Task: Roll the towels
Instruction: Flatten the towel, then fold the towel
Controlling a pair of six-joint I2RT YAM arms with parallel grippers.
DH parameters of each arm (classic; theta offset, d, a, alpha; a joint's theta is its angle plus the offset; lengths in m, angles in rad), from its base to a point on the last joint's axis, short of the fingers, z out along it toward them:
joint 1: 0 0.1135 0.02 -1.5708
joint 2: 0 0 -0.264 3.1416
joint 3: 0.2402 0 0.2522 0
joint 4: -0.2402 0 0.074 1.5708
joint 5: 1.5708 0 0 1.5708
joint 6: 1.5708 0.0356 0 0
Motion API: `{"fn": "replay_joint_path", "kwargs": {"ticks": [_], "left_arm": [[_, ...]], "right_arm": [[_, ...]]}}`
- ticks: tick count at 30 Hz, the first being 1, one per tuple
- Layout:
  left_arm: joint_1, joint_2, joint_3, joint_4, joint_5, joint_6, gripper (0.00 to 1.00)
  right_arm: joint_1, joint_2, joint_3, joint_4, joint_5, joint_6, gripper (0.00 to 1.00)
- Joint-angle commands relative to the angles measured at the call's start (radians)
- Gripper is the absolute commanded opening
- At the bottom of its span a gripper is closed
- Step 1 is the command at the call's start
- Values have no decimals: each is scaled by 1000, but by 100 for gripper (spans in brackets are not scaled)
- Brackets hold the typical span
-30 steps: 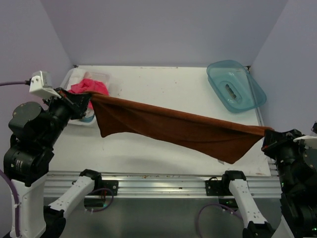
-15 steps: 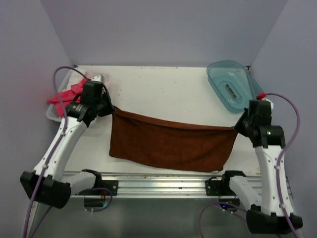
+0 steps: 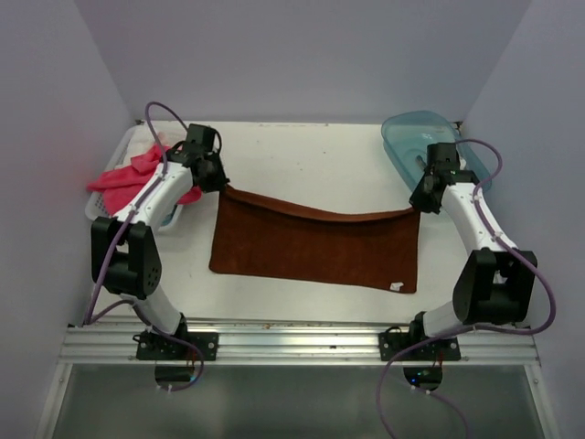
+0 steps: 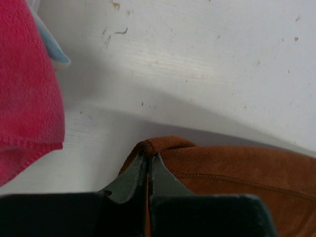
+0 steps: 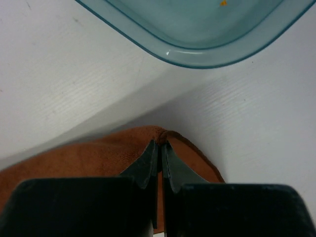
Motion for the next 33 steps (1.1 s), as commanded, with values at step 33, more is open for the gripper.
{"fn": "replay_joint_path", "kwargs": {"ticks": [33], "left_arm": [[60, -287, -484, 75, 107, 32, 0]], "right_arm": [[-1, -495, -512, -37, -119, 166, 0]]}}
